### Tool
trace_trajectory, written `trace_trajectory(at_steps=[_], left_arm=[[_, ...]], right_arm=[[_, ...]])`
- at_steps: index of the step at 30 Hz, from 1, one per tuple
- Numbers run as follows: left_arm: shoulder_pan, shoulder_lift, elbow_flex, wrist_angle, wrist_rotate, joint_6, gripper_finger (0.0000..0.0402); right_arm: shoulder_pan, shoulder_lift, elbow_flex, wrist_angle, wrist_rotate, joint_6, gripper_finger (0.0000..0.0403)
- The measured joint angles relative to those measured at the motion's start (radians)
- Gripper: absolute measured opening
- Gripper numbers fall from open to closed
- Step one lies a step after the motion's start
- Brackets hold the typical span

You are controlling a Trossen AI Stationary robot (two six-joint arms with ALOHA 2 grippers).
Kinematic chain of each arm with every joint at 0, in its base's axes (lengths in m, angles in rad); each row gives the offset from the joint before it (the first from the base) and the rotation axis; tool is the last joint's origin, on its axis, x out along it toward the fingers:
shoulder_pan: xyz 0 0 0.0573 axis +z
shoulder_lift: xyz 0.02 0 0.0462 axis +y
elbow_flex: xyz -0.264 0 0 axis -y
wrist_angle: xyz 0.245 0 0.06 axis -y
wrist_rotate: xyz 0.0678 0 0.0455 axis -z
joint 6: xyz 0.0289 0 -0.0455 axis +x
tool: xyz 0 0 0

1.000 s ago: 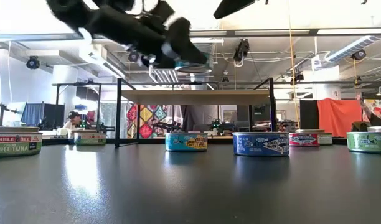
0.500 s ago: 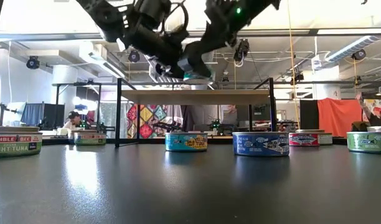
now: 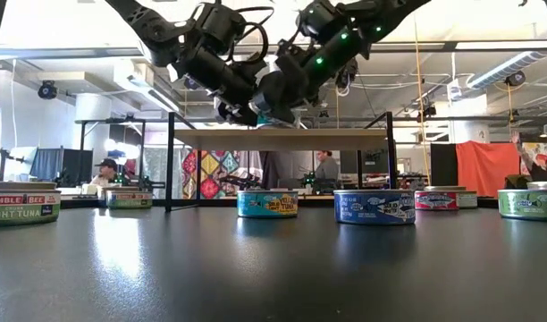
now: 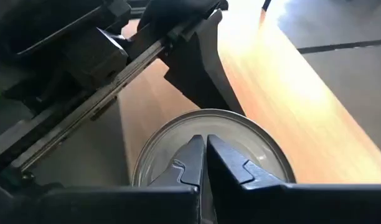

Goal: Stack canned seafood by type on shelf
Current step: Put the top light blue tuna can on the shelf

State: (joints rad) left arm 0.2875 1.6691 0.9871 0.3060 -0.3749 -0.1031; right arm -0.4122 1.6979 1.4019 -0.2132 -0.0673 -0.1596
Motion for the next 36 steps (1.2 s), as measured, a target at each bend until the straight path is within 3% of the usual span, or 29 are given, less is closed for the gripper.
trace_trajectory(at_steps=[22,32,36], left_arm=[[0.002,-0.065,0.0,-0.146,0.024,0.069,0.0399],[0.008,-0.078,0.001,-0.182,0.058,0.042,0.04],[0.024,-0.08,0.049,-0.283,0.091,-0.002,0.04]], right_arm=[[-0.027,0.041,0.033,-0.074,-0.011,-0.121,0.0013],[-0.029,0.043,0.031,-0.095,-0.001,-0.17,0.0013],[-0.031,0.043,0.031,-0.108,0.0,-0.23,0.0013]])
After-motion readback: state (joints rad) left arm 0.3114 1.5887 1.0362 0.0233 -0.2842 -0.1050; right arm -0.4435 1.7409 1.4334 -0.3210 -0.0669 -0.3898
